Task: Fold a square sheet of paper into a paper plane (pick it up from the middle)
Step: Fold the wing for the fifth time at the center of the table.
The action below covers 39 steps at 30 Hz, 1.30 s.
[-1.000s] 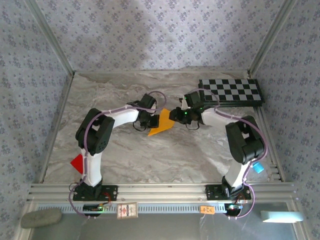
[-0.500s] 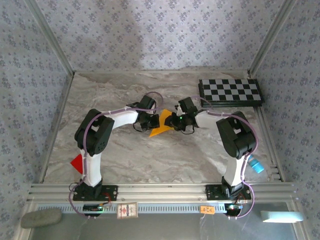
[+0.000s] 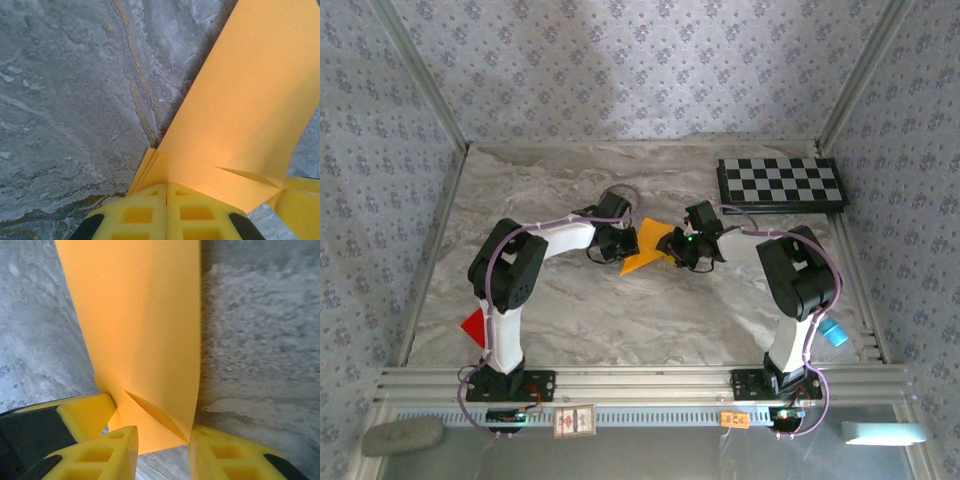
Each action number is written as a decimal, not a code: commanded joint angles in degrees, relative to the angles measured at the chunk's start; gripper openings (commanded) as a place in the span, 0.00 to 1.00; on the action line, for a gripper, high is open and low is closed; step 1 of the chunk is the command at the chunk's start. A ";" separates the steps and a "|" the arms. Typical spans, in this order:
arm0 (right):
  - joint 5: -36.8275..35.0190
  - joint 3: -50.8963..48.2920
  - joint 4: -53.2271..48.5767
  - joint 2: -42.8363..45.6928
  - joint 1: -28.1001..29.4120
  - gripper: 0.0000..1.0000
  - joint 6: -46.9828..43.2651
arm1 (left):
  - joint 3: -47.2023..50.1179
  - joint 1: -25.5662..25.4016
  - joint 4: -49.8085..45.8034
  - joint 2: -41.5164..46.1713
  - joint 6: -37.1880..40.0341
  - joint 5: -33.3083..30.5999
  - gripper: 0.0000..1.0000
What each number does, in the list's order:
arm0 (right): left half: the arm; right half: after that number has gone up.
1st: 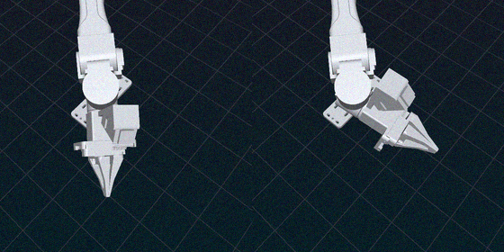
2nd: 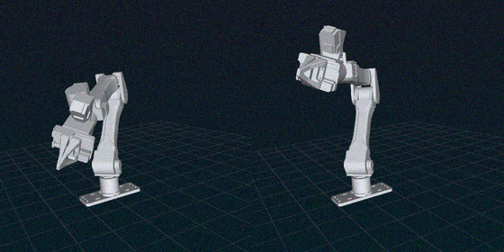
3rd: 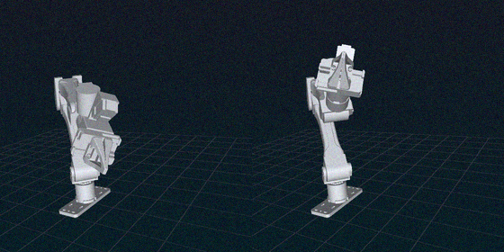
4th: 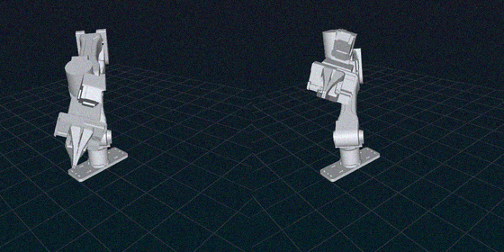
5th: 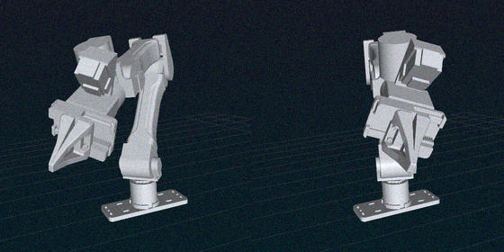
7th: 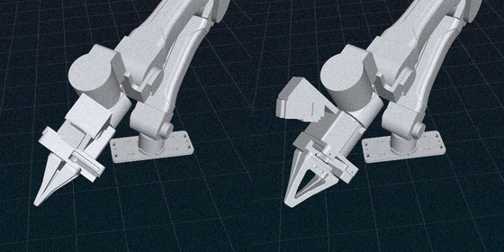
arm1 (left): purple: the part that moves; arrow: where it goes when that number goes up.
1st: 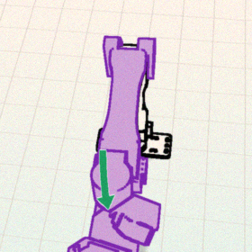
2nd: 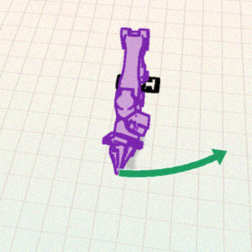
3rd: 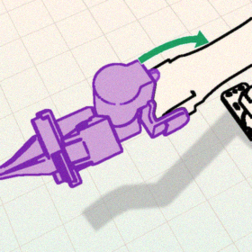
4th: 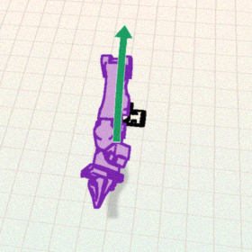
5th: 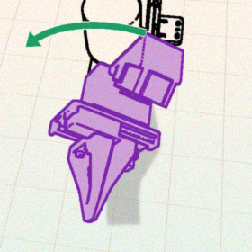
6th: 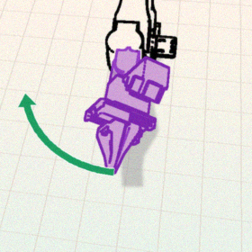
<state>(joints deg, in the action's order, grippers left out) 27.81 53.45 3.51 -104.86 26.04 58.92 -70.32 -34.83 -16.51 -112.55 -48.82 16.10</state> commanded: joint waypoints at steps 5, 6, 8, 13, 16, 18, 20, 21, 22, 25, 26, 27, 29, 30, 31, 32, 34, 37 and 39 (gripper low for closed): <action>4.26 0.77 6.76 -1.86 1.35 0.28 3.29 | 1.51 -0.17 -4.22 0.22 -0.68 0.08 0.06; 4.37 0.94 6.78 -2.02 1.42 0.27 3.50 | 1.51 -0.13 -4.20 0.36 -0.67 0.09 0.06; 4.61 0.87 7.23 -2.52 1.46 0.25 4.30 | 1.42 -0.14 -4.14 0.45 -0.68 0.11 0.06; 4.91 0.45 8.03 -3.86 1.23 0.22 5.92 | 1.20 -0.08 -3.99 1.14 -0.67 0.16 0.07; 4.71 0.34 7.65 -3.95 1.20 0.22 6.04 | 1.24 -0.05 -3.92 1.61 -0.62 0.16 0.07; 4.54 0.02 7.58 -3.63 1.07 0.21 6.35 | 1.24 0.06 -3.92 1.82 -0.58 0.07 0.08; 4.31 -0.56 7.75 -3.19 0.82 0.19 6.72 | 1.15 0.07 -4.08 1.99 -0.56 0.01 0.08; 4.16 -0.86 7.81 -2.88 0.67 0.18 6.91 | 1.15 0.14 -4.05 2.12 -0.45 -0.06 0.08; 4.04 -1.11 8.02 -2.72 0.51 0.16 7.08 | 1.16 0.17 -4.01 2.23 -0.36 -0.01 0.09; 3.67 -1.41 7.96 -2.11 0.22 0.10 7.21 | 1.07 0.26 -4.09 2.66 -0.15 -0.17 0.10; 3.65 -1.33 7.79 -2.07 0.23 0.08 7.22 | 1.03 0.24 -4.09 2.98 -0.01 -0.24 0.11; 3.65 -1.27 7.75 -1.93 0.14 0.05 7.20 | 1.07 0.21 -4.07 3.49 0.16 -0.35 0.11; 3.80 -0.82 7.19 -1.78 0.21 0.01 7.09 | 1.47 0.24 -3.39 5.08 1.02 -0.80 0.15; 3.72 -0.72 6.97 -1.63 0.17 0.00 7.17 | 1.84 0.15 -2.86 6.03 1.58 -1.17 0.17; 3.66 -0.64 6.74 -1.35 0.21 0.00 7.22 | 2.49 0.05 -2.23 7.17 2.59 -1.83 0.20; 3.49 -0.63 6.47 -1.01 0.16 0.00 7.48 | 3.23 -0.06 -1.47 8.38 3.90 -2.43 0.22; 3.20 -0.62 5.97 -0.30 0.13 0.00 8.04 | 4.89 -0.38 0.68 10.69 6.67 -2.87 0.27; 3.17 -0.34 5.51 0.56 0.05 0.00 9.35 | 8.26 -1.45 4.71 13.89 12.04 -4.29 0.36; 3.32 0.05 4.62 0.95 -0.03 0.00 10.27 | 10.26 -2.12 6.99 15.37 15.15 -5.81 0.44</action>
<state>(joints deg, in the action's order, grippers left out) 31.73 52.53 10.70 -105.91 26.44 67.02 -62.15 -35.75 -13.72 -99.88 -40.32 12.69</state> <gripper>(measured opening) 0.056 0.419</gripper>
